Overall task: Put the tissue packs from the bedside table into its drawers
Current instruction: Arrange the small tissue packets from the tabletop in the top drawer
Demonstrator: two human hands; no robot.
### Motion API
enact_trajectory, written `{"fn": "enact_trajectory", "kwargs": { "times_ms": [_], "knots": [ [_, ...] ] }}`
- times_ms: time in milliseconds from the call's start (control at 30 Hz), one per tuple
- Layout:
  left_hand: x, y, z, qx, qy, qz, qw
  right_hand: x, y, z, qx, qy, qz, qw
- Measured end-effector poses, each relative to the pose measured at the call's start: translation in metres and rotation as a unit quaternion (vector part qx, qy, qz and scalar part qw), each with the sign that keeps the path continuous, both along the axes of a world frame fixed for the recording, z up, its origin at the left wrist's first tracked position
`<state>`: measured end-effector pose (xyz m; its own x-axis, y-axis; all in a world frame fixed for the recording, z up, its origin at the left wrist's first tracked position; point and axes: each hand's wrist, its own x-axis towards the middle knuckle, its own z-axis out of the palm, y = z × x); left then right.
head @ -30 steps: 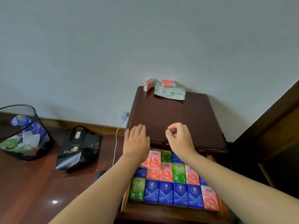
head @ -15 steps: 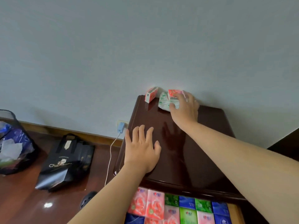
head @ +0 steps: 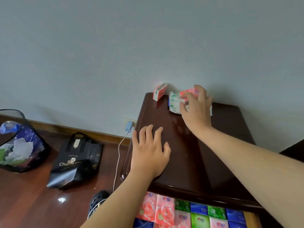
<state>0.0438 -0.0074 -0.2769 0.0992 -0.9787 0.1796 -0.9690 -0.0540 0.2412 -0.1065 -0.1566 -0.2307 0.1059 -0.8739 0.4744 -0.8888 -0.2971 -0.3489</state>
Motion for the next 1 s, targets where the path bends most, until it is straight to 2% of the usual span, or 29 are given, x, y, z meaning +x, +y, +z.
{"fn": "enact_trajectory", "kwargs": {
  "times_ms": [167, 267, 367, 533, 700, 1000],
  "knots": [
    [0.002, -0.008, 0.002, -0.012, 0.059, 0.034, 0.998, -0.037, 0.061, -0.026, -0.027, -0.061, 0.081, 0.995],
    [0.002, -0.024, 0.002, -0.021, 0.070, 0.075, 0.995, -0.047, 0.078, -0.036, 0.065, -0.090, 0.071, 0.991],
    [0.001, -0.048, 0.002, -0.033, 0.072, 0.072, 0.994, -0.045, 0.079, -0.037, 0.091, -0.058, 0.023, 0.994],
    [0.003, -0.090, 0.001, -0.039, 0.087, 0.056, 0.994, -0.036, 0.073, -0.040, 0.078, 0.031, -0.043, 0.996],
    [0.004, -0.131, 0.007, -0.064, 0.109, 0.033, 0.991, -0.036, 0.071, -0.048, 0.039, 0.062, -0.037, 0.997],
    [0.009, -0.170, 0.006, -0.042, 0.149, 0.028, 0.988, -0.034, 0.070, -0.046, 0.034, 0.076, -0.037, 0.996]
  ]
}}
